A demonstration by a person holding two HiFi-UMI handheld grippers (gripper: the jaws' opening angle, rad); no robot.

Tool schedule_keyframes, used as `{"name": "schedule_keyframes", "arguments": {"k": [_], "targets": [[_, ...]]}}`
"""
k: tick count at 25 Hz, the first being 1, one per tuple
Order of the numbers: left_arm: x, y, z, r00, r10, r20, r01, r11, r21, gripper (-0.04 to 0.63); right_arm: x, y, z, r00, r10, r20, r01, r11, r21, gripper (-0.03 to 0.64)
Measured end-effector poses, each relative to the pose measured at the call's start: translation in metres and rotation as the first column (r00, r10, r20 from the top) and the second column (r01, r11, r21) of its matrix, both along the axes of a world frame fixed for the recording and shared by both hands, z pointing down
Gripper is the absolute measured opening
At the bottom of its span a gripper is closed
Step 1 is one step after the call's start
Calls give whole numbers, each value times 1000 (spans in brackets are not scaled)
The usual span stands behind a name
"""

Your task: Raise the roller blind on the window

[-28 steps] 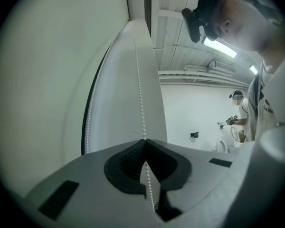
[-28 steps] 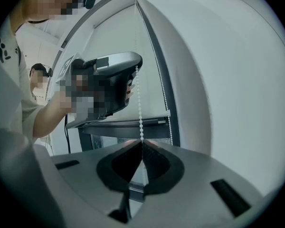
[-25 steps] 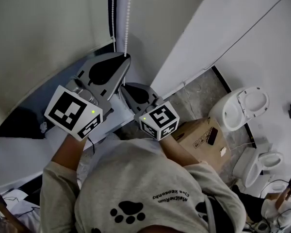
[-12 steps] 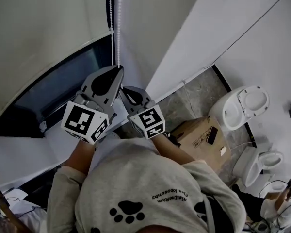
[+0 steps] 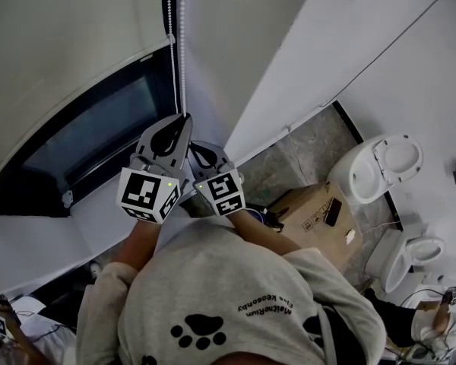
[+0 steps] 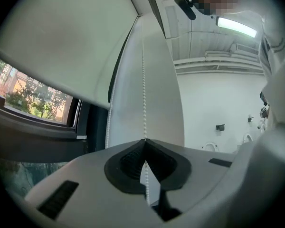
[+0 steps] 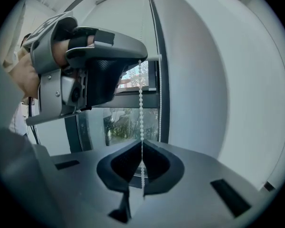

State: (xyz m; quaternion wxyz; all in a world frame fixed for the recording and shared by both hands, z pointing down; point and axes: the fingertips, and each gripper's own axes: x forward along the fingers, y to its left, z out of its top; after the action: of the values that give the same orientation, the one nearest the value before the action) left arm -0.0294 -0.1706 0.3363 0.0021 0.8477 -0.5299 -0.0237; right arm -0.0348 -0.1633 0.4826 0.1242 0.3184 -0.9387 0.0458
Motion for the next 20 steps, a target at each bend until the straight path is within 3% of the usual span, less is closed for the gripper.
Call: {"name": "schedule_keyframes", "arguments": {"k": [6,14,20], "targets": [[1,-3,44,999,-15,42,17,998,-56,8,4,1,43,998,17,-58,-19,999,-41,11],[3,-5,83,999,17,41,-13,995,-95,8,12,-2,80,992,62,-106,-67,997,-41,11],[5,-6,83,997,59,41,-55,994,-94,8,23,6,48,995,78,-57,-80,997,-22,36]]}}
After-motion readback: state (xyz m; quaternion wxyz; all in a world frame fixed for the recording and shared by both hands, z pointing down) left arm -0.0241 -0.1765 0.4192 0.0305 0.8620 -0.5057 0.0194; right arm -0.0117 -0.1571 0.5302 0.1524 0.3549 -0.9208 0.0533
